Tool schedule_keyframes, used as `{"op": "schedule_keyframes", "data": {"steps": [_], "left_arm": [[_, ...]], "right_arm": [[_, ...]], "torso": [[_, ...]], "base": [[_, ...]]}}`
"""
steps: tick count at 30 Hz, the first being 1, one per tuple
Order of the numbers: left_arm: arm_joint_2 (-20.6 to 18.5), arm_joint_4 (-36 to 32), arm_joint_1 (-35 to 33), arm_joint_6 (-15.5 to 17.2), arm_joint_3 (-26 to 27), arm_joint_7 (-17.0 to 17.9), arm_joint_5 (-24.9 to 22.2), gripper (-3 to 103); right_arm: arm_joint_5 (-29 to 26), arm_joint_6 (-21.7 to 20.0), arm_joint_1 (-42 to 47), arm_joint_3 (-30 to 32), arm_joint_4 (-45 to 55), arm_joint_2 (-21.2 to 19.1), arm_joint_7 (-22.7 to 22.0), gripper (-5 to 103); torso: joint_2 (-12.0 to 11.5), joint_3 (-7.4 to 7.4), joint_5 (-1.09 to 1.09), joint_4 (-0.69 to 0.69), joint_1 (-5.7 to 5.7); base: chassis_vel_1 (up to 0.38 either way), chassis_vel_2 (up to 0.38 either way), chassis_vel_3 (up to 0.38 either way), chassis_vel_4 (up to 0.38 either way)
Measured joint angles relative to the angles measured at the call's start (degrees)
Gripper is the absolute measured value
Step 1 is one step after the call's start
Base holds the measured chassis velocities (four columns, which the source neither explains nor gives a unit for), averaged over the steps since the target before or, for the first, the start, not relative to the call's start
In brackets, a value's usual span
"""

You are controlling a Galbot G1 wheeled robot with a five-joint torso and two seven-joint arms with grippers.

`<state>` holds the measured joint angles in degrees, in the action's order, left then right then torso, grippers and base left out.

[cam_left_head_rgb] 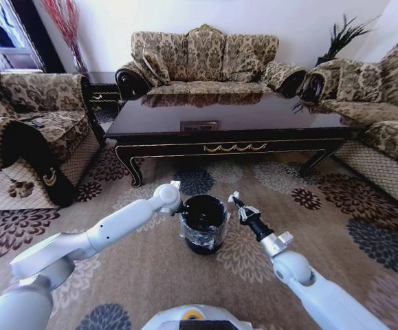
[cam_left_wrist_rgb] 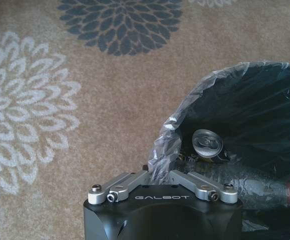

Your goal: Move to the front of the table and pick up the trash from the floor, then place it into the trash bin.

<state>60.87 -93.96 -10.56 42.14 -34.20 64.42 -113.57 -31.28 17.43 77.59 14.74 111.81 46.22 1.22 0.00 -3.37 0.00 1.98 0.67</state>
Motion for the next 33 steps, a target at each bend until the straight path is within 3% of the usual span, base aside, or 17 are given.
{"op": "schedule_keyframes", "data": {"steps": [14,16,20,21,26,27,29,30,33], "left_arm": [[1.7,0.56,-0.05,0.0,-0.51,0.79,-0.05,0],[1.78,0.57,-0.3,0.0,-0.2,0.79,0.01,0],[1.74,0.43,-0.54,0.0,0.09,0.82,0.06,0],[1.67,0.28,-0.59,0.0,0.16,0.82,0.03,0],[1.26,0.12,-0.81,0.0,0.49,0.84,0.02,0],[1.08,0.07,-0.94,0.0,0.64,0.84,0.03,0],[0.5,-0.33,-1.61,0.0,1.27,0.85,0.24,0],[0.5,-0.33,-1.61,0.0,1.27,0.85,0.24,0],[-0.16,-0.9,-1.72,0.0,1.7,0.97,0.38,0]], "right_arm": [[3.86,0.73,5.14,-0.44,2.38,0.59,2.0,0],[4.21,0.75,5.21,-1.0,2.36,0.99,1.97,11],[4.28,0.76,5.08,-1.39,2.19,1.15,1.93,21],[4.27,0.76,4.98,-1.49,2.06,1.12,1.91,32],[4.17,0.74,4.61,-1.77,2.0,1.07,1.83,43],[4.11,0.72,4.46,-1.85,2.0,1.05,1.79,49],[3.34,0.44,4.39,-1.81,2.61,1.0,1.2,71],[3.34,0.44,4.39,-1.81,2.61,1.0,1.2,71],[2.5,0.18,3.8,-1.29,3.13,0.95,0.3,87]], "torso": [[0.0,0.0,0.0,-0.01,0.0],[0.0,0.0,0.0,-0.01,0.0],[0.0,0.0,0.0,-0.01,0.0],[0.0,0.0,0.0,-0.01,0.0],[0.0,0.0,0.0,0.0,0.0],[0.0,0.0,0.0,-0.01,0.0],[0.0,0.0,0.0,-0.01,0.01],[0.0,0.0,0.0,-0.01,0.01],[0.0,0.0,0.0,-0.01,0.01]], "base": [[0.0,0.0,0.0,0.0],[0.0,0.0,0.0,0.0],[0.0,0.0,0.0,0.0],[0.0,0.0,0.0,0.0],[0.0,0.0,0.0,0.0],[0.0,0.0,0.0,0.0],[0.0,0.0,0.0,0.0],[0.0,0.0,0.0,0.0],[0.0,0.0,0.0,0.0]]}}
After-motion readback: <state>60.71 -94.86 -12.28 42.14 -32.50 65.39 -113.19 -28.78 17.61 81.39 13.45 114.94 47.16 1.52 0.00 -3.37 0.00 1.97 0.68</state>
